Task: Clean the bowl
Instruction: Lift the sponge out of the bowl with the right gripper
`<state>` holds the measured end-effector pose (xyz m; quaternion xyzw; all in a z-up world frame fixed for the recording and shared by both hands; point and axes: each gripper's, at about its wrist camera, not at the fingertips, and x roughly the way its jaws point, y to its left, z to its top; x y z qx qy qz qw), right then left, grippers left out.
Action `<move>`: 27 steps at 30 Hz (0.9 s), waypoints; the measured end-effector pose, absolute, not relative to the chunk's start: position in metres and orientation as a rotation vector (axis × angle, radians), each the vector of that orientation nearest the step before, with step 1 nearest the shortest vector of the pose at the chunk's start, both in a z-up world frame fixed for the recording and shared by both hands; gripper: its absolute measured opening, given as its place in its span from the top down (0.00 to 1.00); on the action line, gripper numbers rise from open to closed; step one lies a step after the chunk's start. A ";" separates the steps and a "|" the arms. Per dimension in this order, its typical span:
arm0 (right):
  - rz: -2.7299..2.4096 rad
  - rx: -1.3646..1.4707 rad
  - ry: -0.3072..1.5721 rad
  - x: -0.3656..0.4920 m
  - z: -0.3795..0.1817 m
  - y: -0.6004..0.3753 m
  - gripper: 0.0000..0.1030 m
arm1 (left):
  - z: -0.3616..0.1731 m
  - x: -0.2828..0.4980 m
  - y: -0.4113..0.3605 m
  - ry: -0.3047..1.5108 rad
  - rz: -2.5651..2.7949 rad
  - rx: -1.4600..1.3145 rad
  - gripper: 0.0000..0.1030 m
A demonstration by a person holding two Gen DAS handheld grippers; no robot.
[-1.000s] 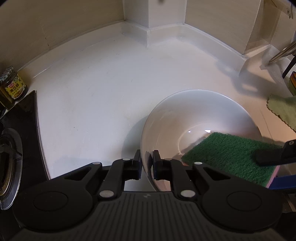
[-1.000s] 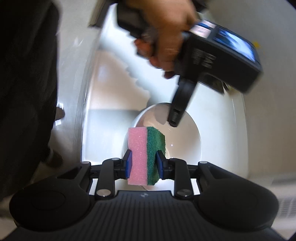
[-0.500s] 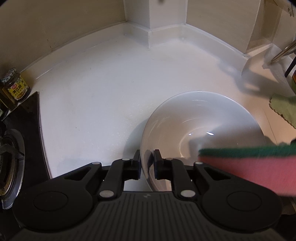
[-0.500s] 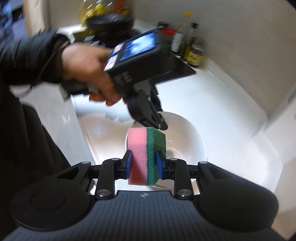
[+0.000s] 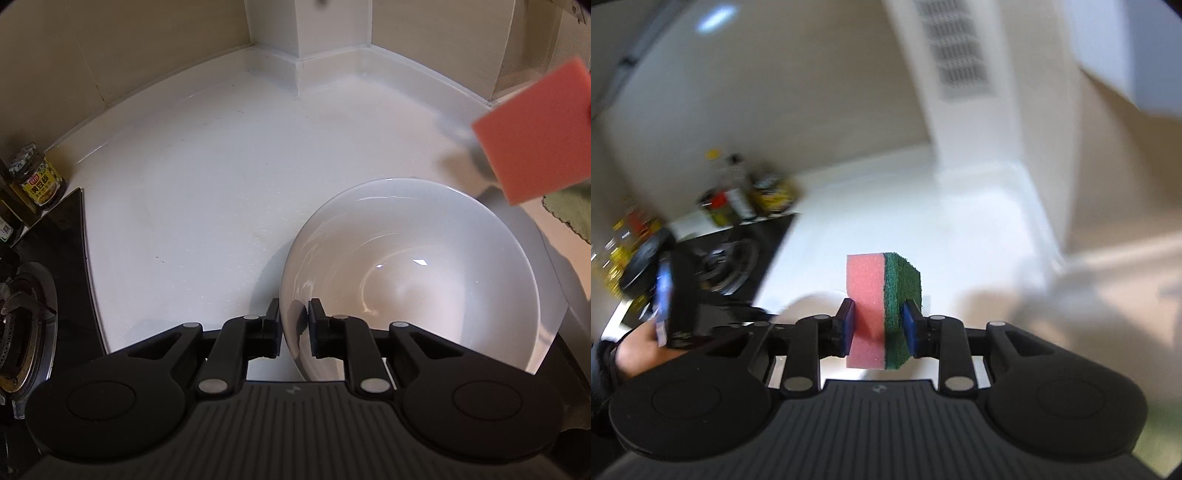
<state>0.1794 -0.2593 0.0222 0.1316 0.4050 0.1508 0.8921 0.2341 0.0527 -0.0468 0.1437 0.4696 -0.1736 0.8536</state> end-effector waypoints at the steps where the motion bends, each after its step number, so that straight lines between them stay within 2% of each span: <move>1: 0.285 0.306 0.883 0.183 0.013 -0.262 0.76 | -0.045 0.234 0.054 0.987 -0.363 0.298 0.82; 9: 0.230 0.412 0.992 0.198 -0.036 -0.260 0.74 | -0.034 0.227 0.063 0.958 -0.342 0.258 0.78; 14: 0.236 0.383 0.987 0.201 -0.036 -0.254 0.71 | -0.031 0.219 0.065 0.934 -0.322 0.228 0.77; 20: 0.234 0.371 0.945 0.199 -0.038 -0.246 0.71 | -0.028 0.214 0.069 0.925 -0.284 0.194 0.71; 27: 0.246 0.369 0.888 0.196 -0.032 -0.246 0.71 | -0.027 0.216 0.066 0.930 -0.240 0.179 0.71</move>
